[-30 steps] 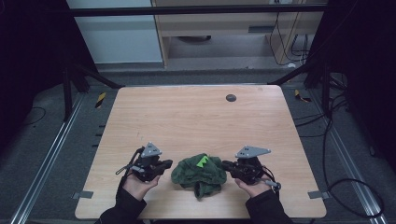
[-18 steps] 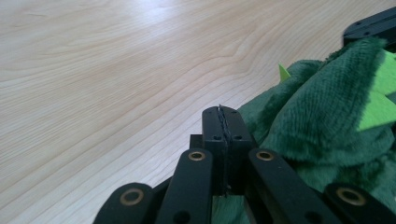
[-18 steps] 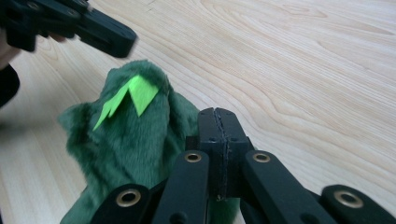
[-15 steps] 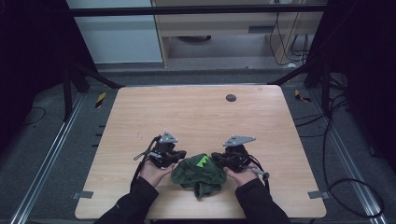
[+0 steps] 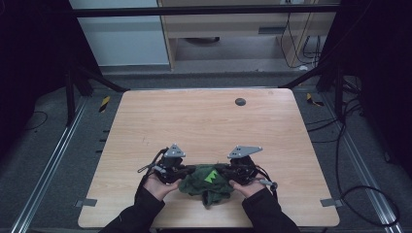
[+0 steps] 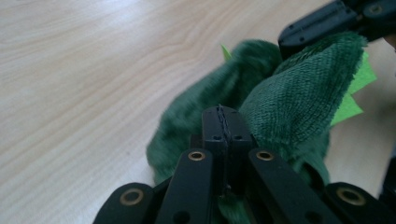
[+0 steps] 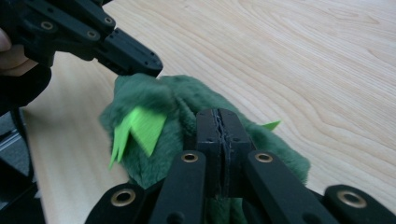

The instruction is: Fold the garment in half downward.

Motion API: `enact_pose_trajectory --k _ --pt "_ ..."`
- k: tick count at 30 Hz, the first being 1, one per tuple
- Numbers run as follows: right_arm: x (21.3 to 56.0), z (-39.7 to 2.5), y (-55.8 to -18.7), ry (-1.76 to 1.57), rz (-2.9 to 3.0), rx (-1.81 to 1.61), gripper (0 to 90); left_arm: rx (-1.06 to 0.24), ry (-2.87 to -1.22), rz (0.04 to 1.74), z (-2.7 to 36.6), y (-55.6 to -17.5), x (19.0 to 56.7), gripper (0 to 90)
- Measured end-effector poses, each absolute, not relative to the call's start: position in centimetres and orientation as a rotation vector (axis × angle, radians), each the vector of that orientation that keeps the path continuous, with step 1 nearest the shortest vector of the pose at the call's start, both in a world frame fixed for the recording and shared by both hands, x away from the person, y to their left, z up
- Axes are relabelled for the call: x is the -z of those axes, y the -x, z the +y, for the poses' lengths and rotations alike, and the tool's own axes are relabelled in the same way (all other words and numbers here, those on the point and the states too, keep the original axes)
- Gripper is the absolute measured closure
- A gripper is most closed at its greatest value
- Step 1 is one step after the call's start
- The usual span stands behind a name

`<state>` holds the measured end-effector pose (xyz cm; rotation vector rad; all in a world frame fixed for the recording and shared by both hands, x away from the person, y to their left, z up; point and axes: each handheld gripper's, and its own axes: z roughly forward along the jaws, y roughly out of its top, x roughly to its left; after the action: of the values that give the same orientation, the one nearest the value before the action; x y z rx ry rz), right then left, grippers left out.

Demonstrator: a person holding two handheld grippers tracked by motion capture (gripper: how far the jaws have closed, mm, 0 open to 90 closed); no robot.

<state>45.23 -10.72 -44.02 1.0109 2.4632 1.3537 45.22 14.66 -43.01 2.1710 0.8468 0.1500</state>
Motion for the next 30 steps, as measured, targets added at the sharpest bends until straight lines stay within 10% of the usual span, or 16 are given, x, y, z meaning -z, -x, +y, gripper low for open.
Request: enact_pose_trajectory --k 30 --pt "46.6 -12.0 -41.2 -1.024 2.585 -1.300 84.5 -0.056 -2.303 0.783 14.0 -41.2 46.2 89.6"
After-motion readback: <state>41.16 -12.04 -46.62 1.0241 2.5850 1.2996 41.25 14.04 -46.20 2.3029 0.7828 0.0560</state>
